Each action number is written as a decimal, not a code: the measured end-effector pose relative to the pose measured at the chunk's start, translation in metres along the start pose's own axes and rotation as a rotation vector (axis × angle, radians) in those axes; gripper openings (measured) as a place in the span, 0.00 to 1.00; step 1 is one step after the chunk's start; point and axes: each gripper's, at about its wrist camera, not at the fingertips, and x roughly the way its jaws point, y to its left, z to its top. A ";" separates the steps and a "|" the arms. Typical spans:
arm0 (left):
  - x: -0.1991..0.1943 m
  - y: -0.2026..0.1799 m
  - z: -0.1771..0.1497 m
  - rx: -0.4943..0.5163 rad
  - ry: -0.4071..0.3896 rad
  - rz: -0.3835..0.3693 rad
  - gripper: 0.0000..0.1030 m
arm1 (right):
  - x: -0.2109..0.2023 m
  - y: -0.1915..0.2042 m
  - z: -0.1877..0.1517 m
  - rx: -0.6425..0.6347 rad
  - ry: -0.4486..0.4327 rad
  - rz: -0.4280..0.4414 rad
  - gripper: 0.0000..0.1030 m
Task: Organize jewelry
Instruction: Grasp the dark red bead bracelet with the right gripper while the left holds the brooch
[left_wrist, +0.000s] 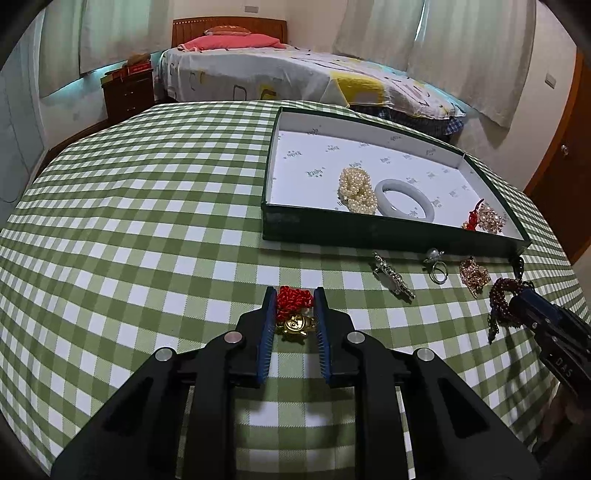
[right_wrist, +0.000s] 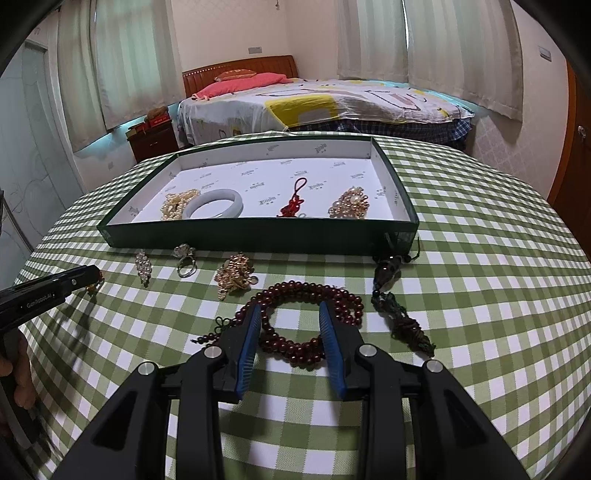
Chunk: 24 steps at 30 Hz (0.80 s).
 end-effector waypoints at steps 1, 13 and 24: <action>0.000 0.000 0.001 0.002 -0.003 0.002 0.19 | 0.000 0.001 0.000 -0.003 0.000 -0.001 0.33; -0.005 0.005 0.003 -0.007 -0.025 0.008 0.19 | -0.004 0.010 0.001 -0.035 -0.007 -0.012 0.57; -0.003 0.004 0.002 -0.001 -0.023 0.006 0.19 | 0.006 0.014 0.006 -0.053 0.048 -0.059 0.68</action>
